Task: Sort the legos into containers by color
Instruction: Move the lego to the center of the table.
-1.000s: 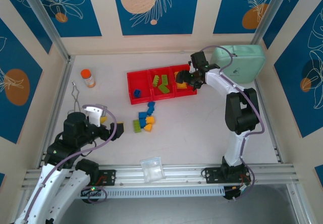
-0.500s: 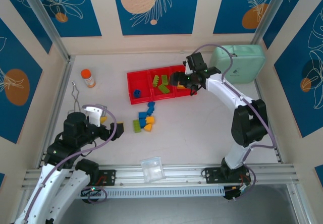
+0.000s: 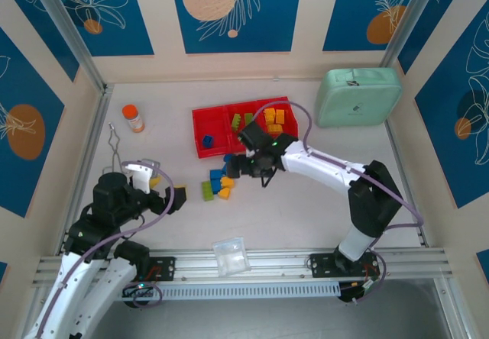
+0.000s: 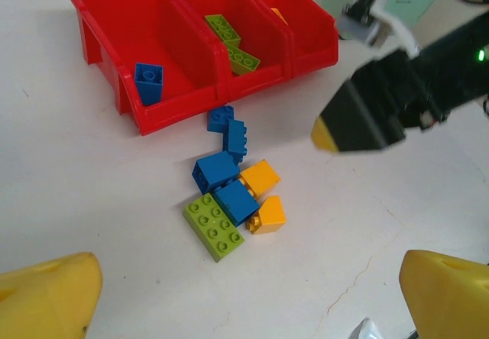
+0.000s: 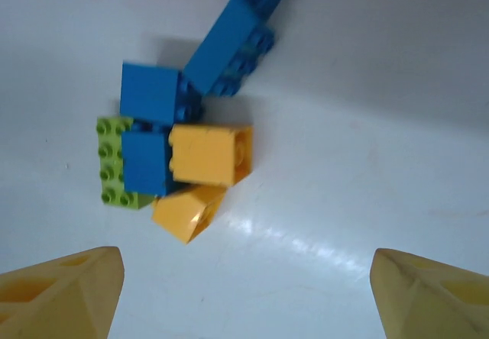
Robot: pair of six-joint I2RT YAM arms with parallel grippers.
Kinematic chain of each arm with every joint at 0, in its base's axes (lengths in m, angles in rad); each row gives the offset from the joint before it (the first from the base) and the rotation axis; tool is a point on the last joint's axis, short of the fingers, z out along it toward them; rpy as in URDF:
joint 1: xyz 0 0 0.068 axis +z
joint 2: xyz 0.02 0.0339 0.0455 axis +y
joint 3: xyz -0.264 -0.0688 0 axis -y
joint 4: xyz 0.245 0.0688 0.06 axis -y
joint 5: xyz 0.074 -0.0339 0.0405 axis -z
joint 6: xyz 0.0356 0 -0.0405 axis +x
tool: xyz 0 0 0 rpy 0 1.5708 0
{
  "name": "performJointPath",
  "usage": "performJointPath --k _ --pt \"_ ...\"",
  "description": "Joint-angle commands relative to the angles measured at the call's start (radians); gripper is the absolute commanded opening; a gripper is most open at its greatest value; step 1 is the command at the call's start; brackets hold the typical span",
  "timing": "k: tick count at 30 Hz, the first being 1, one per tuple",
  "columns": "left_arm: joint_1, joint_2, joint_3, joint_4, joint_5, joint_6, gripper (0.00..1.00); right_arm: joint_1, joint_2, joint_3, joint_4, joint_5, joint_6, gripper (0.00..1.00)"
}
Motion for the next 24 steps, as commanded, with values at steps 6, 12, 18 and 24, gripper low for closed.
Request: performJointPath --k 6,12,18,24 --pt "-0.009 -0.016 0.003 0.011 0.03 0.015 0.99 0.137 0.137 0.01 0.0 0.122 0.299 0.78" --pt "-0.01 -0.014 0.001 0.012 0.038 0.015 0.99 0.178 0.249 0.087 -0.01 0.153 0.301 0.78" --pt "-0.01 -0.013 0.0 0.013 0.04 0.015 0.99 0.179 0.297 0.104 0.004 0.156 0.28 0.76" --pt "-0.01 -0.008 0.002 0.012 0.04 0.015 0.99 0.171 0.308 0.084 -0.016 0.187 0.245 0.72"
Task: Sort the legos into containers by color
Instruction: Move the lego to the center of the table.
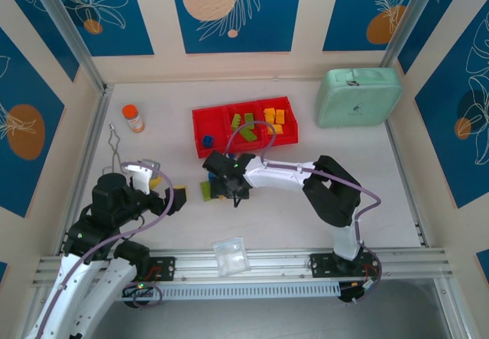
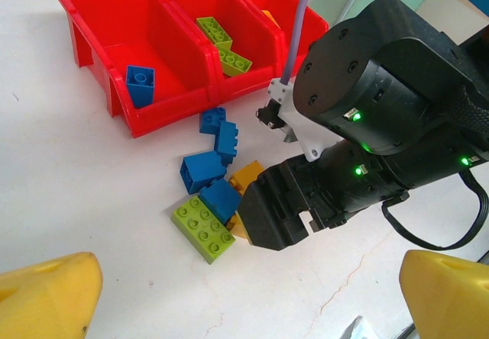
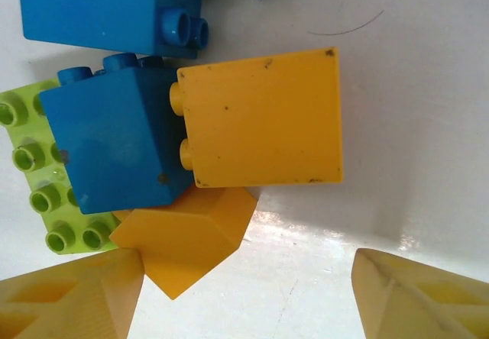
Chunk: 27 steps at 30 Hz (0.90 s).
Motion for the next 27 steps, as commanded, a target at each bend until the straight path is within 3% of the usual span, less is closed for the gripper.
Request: performJointPath --k 1,11,17,27 --pt "-0.01 -0.002 0.002 0.012 0.019 0.014 0.99 -0.01 0.036 -0.018 -0.058 0.066 -0.025 0.72" --pt "-0.01 0.01 0.0 0.014 0.016 0.015 0.99 -0.07 -0.128 -0.14 -0.092 0.138 -0.117 0.7" --pt "-0.01 0.016 0.001 0.011 0.016 0.014 0.99 -0.046 -0.186 -0.123 -0.063 0.064 -0.193 0.73" --pt "-0.01 0.017 0.003 0.01 0.013 0.014 0.99 -0.047 -0.087 -0.032 -0.088 0.038 -0.229 0.77"
